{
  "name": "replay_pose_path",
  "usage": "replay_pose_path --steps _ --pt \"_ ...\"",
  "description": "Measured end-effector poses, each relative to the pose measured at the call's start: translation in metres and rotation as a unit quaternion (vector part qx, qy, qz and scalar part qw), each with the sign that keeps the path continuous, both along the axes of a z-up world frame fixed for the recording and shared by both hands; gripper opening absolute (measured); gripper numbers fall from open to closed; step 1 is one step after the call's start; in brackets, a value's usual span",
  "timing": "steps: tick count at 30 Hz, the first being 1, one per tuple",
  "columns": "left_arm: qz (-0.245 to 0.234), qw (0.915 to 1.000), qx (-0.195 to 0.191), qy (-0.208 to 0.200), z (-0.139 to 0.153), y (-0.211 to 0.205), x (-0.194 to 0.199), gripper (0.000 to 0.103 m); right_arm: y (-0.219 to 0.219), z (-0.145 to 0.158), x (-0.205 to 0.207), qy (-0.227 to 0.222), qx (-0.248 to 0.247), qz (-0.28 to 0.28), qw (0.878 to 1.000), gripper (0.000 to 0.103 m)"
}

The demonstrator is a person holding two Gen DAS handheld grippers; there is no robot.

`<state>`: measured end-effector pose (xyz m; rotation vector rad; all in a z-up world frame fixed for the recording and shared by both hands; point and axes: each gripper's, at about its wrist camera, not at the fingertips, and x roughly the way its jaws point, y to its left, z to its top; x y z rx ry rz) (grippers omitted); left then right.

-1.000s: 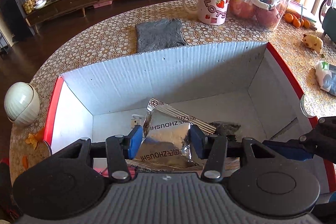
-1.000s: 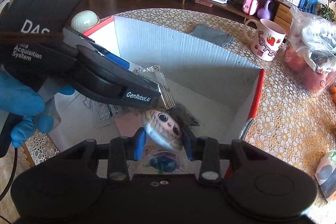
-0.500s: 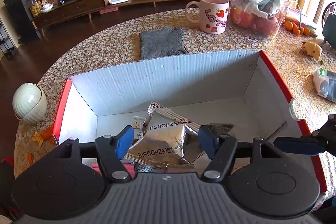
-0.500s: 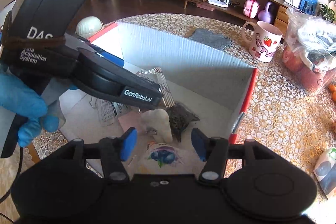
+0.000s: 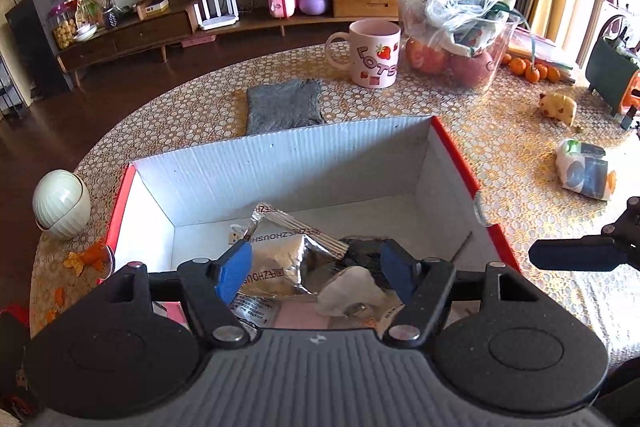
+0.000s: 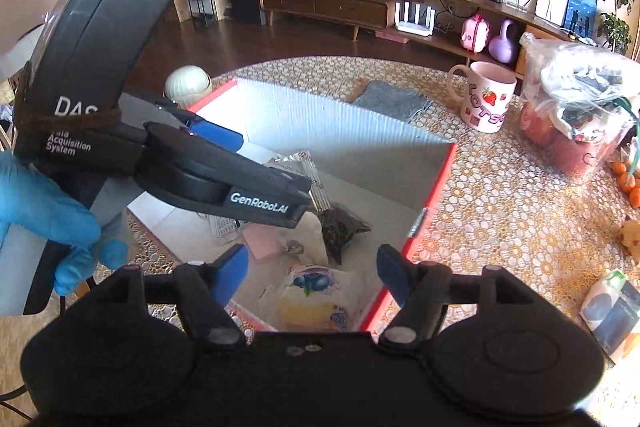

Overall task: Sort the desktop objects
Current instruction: 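Move both tools back toward the tissue pack and yellow toy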

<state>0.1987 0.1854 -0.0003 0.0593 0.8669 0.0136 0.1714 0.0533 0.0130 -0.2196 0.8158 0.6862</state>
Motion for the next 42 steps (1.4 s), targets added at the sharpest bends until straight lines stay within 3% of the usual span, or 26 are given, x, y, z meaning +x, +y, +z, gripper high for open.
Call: replay_pose_path --steps 16,18,21,23,36,39,42 --pt "-0.033 0.9982 -0.034 -0.036 0.036 -0.053 -0.038 0.075 -0.080 0.024 -0.028 -0.021 0.021 -0.029 0.999 0.075" --pt "-0.041 0.9976 -0.039 -0.038 0.038 -0.063 -0.041 0.075 -0.094 0.023 -0.030 -0.024 0.020 -0.034 0.999 0.079" --pt "-0.052 0.9970 -0.045 -0.037 0.040 -0.079 -0.042 0.075 -0.115 0.020 -0.032 -0.027 0.018 -0.047 0.998 0.079" --pt "-0.061 0.9964 -0.048 -0.036 0.040 -0.091 -0.043 0.082 -0.128 0.018 -0.032 -0.024 0.018 -0.057 0.998 0.080" --pt "-0.134 0.9891 -0.055 -0.030 0.029 -0.175 -0.034 0.087 -0.218 -0.002 -0.022 -0.014 0.019 -0.127 0.992 0.086" --pt "-0.150 0.9866 -0.056 -0.033 0.024 -0.195 -0.030 0.090 -0.235 -0.008 -0.018 -0.010 0.020 -0.138 0.990 0.086" --pt "-0.163 0.9843 -0.056 -0.040 0.019 -0.211 -0.027 0.103 -0.249 -0.011 -0.015 -0.009 0.020 -0.146 0.989 0.086"
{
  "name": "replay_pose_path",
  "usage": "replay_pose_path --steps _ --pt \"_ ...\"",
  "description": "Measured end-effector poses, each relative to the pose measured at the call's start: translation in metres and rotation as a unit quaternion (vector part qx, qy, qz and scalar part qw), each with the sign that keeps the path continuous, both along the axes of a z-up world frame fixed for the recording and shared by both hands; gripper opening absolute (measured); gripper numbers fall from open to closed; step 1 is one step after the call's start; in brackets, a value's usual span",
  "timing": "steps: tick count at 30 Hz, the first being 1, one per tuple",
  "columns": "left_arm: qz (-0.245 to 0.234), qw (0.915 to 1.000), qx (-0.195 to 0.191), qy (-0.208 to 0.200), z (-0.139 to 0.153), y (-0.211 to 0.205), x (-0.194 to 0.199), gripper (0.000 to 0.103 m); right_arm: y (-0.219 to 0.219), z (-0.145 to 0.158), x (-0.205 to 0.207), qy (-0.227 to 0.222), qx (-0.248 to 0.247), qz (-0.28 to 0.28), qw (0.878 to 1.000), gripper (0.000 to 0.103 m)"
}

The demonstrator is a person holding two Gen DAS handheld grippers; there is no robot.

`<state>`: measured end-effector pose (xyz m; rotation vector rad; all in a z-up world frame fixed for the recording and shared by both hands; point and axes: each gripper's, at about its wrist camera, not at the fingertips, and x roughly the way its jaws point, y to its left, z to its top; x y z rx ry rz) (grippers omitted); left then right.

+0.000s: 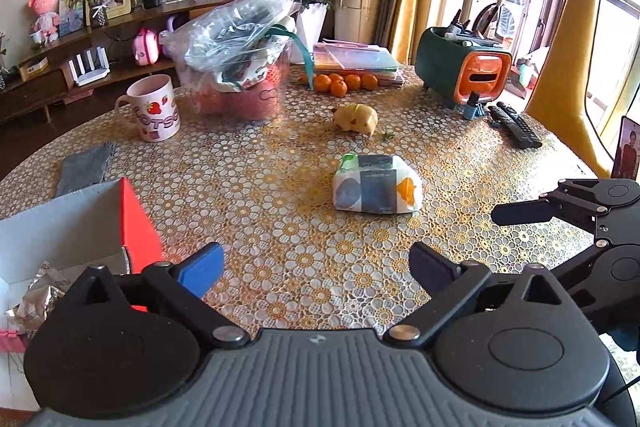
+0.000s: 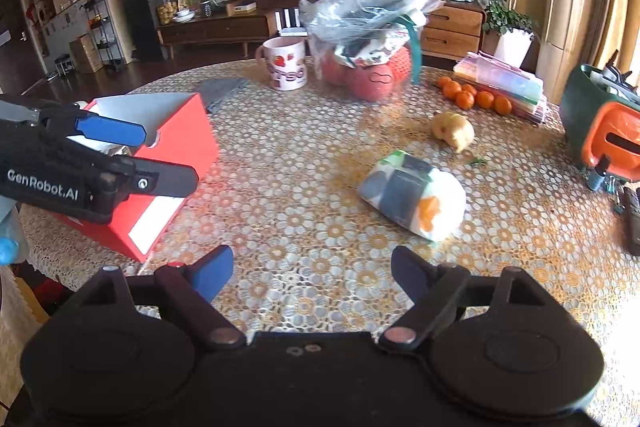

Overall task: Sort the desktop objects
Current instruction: 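Move both tools back toward the tissue pack and yellow toy, then grasp the white tissue pack with the left tool while the right tool grasps the yellow potato toy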

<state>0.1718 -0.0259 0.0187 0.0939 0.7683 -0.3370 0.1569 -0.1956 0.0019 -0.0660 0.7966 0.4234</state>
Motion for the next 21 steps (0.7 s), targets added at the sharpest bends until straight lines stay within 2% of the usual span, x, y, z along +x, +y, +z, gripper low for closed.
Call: replay_pose_path --steps 16,21 --pt "-0.039 0.9990 0.015 -0.013 -0.043 -0.073 0.035 0.103 -0.083 -0.023 0.043 0.011 -0.026 -0.061 0.998 0.086" --pt "-0.041 0.9992 0.004 -0.004 -0.057 -0.089 0.055 0.103 -0.101 -0.029 0.067 0.013 -0.031 -0.076 0.997 0.086"
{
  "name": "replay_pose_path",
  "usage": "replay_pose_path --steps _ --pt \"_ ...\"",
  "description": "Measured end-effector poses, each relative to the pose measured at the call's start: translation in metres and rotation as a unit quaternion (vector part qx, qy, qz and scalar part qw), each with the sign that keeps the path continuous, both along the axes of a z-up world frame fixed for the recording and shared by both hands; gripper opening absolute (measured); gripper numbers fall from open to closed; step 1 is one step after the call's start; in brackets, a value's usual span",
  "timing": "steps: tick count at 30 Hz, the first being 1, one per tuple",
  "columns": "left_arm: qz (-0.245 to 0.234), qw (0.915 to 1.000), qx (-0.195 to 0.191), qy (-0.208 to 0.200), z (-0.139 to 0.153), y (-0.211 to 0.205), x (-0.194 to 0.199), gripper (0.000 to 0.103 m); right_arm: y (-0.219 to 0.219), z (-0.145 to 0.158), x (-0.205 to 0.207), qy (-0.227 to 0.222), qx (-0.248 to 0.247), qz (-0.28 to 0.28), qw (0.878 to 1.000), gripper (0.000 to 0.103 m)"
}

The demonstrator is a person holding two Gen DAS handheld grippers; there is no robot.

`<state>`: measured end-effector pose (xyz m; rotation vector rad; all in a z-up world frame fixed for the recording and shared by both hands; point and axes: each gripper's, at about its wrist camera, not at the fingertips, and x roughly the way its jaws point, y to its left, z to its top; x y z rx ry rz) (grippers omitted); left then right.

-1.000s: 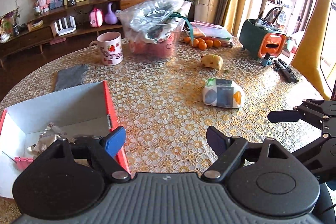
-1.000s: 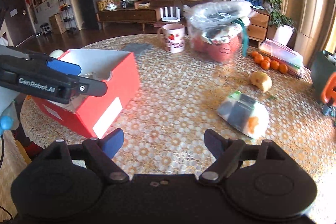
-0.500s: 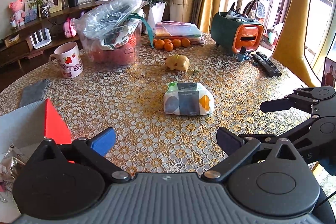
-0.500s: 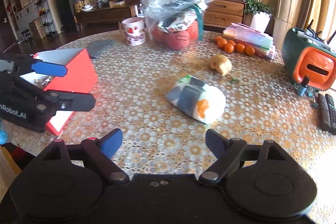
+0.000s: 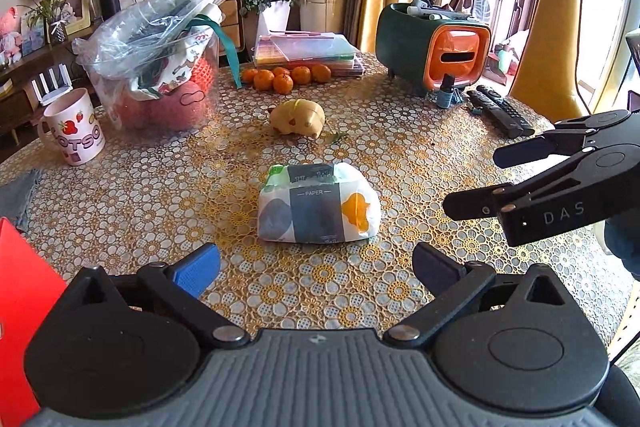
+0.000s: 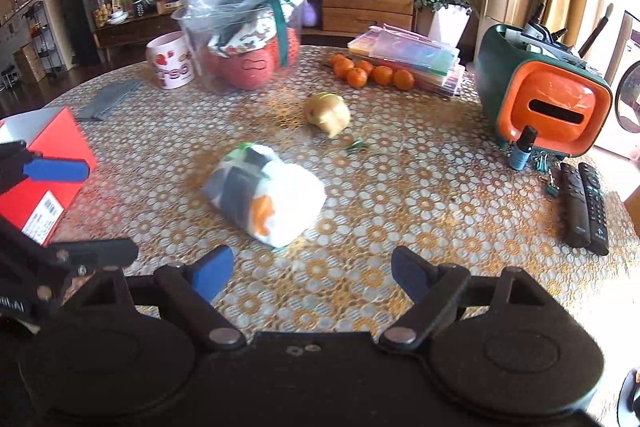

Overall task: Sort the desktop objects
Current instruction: 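Grasp the white tissue pack with the left tool while the right tool grasps the yellow potato toy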

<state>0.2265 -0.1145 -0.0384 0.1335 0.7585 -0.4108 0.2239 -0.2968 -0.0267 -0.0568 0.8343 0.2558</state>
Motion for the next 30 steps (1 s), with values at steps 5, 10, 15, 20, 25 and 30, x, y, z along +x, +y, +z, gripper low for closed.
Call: replay_pose_path --steps 5,10,15,20,25,30 --pt "-0.002 1.0000 -0.002 0.005 -0.014 -0.015 0.020 0.103 -0.007 -0.006 0.026 0.003 -0.002 -0.002 1.000 0.086" --pt "-0.023 0.9997 0.004 0.008 -0.022 -0.025 0.040 0.103 -0.006 -0.011 0.053 0.006 -0.002 0.001 1.000 0.086" --pt "-0.082 0.9961 0.030 0.013 -0.019 -0.033 0.059 0.103 -0.003 -0.015 0.081 0.009 -0.004 0.008 1.000 0.086" --pt "-0.179 0.9817 0.061 0.020 -0.013 -0.041 0.074 0.103 0.004 -0.017 0.107 0.013 -0.006 0.015 1.000 0.086" --pt "-0.272 0.9577 0.088 0.033 -0.018 -0.048 0.086 0.103 0.010 -0.020 0.129 0.016 -0.005 0.022 1.000 0.086" --pt "-0.334 0.9365 0.104 0.019 -0.027 -0.052 0.094 0.103 0.017 -0.026 0.150 0.023 -0.007 0.027 0.999 0.086"
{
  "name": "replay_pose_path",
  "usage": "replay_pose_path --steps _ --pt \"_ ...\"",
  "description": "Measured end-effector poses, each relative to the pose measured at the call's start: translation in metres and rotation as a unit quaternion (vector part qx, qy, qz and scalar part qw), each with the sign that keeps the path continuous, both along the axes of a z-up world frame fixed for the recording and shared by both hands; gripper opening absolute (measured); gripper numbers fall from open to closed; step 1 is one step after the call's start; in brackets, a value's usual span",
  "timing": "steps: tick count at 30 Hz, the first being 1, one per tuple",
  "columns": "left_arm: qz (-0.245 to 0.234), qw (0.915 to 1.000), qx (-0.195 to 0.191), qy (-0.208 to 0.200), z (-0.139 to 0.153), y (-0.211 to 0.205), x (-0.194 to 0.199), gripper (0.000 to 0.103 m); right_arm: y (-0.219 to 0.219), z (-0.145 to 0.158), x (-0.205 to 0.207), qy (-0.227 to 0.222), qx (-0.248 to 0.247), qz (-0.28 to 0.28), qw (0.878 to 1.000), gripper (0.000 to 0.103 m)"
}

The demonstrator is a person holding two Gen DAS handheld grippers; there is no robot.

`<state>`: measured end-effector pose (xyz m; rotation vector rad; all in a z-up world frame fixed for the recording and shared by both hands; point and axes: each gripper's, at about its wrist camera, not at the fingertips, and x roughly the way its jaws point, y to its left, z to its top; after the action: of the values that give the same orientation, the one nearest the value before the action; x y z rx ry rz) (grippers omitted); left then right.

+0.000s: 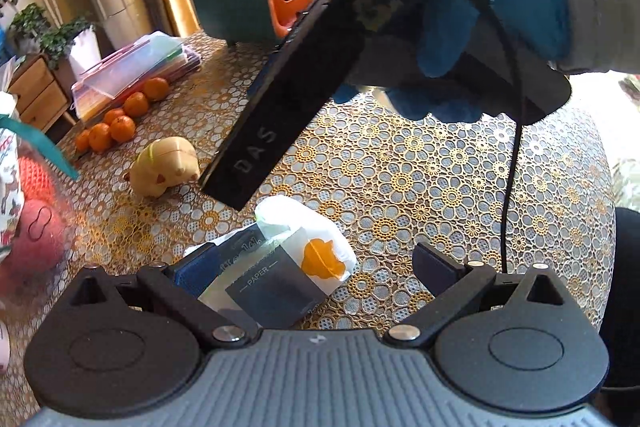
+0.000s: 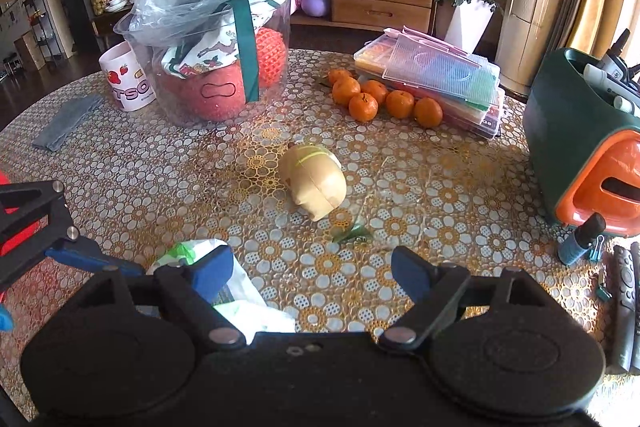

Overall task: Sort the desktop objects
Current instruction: 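Grasp the white tissue pack with the left tool while the right tool grasps the yellow potato toy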

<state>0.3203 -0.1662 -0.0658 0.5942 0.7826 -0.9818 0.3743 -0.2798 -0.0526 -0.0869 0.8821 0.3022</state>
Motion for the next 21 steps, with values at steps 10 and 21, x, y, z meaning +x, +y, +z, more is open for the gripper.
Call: replay_pose_path --steps 10,21 --pt "-0.058 0.9981 0.020 0.001 -0.024 -0.009 0.035 0.103 0.015 -0.021 0.050 0.013 -0.008 -0.001 1.000 0.086" --pt "-0.080 0.9956 0.046 0.014 -0.055 -0.004 0.046 0.103 0.028 -0.041 0.085 0.022 -0.012 0.001 1.000 0.086"
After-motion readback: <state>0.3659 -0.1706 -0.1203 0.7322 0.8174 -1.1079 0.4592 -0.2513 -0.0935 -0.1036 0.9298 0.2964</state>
